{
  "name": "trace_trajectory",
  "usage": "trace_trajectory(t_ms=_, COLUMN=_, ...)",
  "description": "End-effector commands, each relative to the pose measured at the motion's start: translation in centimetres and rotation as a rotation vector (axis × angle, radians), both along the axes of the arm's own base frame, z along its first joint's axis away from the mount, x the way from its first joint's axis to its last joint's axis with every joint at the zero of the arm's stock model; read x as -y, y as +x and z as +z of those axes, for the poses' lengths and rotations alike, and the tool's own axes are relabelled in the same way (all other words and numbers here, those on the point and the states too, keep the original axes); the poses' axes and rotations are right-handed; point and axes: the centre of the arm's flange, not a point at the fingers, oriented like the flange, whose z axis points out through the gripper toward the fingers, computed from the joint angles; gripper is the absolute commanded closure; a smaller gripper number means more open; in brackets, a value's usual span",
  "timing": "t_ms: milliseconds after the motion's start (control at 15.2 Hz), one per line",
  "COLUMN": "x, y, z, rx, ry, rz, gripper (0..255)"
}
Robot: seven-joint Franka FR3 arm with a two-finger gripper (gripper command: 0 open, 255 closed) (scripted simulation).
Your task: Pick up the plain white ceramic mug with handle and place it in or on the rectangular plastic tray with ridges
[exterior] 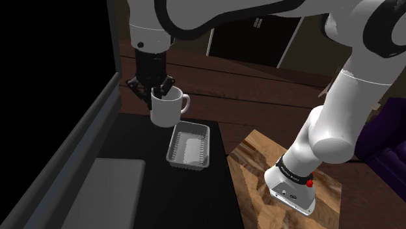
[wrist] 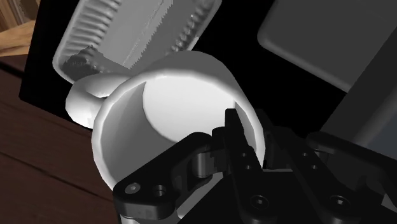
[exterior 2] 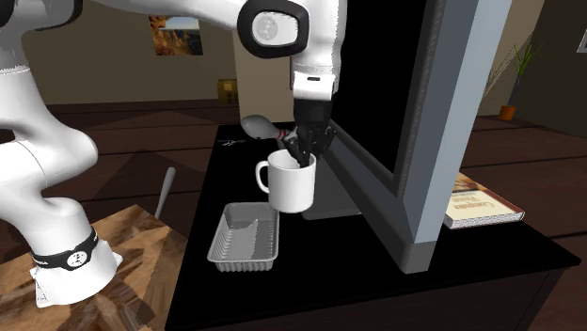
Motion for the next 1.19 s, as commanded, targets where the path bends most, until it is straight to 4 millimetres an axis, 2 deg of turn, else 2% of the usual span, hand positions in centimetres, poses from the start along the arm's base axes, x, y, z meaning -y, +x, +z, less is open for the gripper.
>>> trace_trajectory(t_ms=0, x=1.6, y=-2.6, z=0.2, rx=0.000, ry=0.000, rz=-0.002, gripper=255)
trace_trajectory(t_ms=396, x=5.9, y=-9.2, z=1.2, rx=0.000, ry=0.000, rz=-0.002, gripper=255)
trace_trajectory(t_ms=462, x=6.3, y=-9.7, z=1.2, rx=0.000, ry=0.000, rz=-0.002, gripper=255)
trace_trajectory(t_ms=1122, x=6.3, y=-9.7, z=-4.1, rx=0.000, ry=0.000, rz=-0.002, gripper=255)
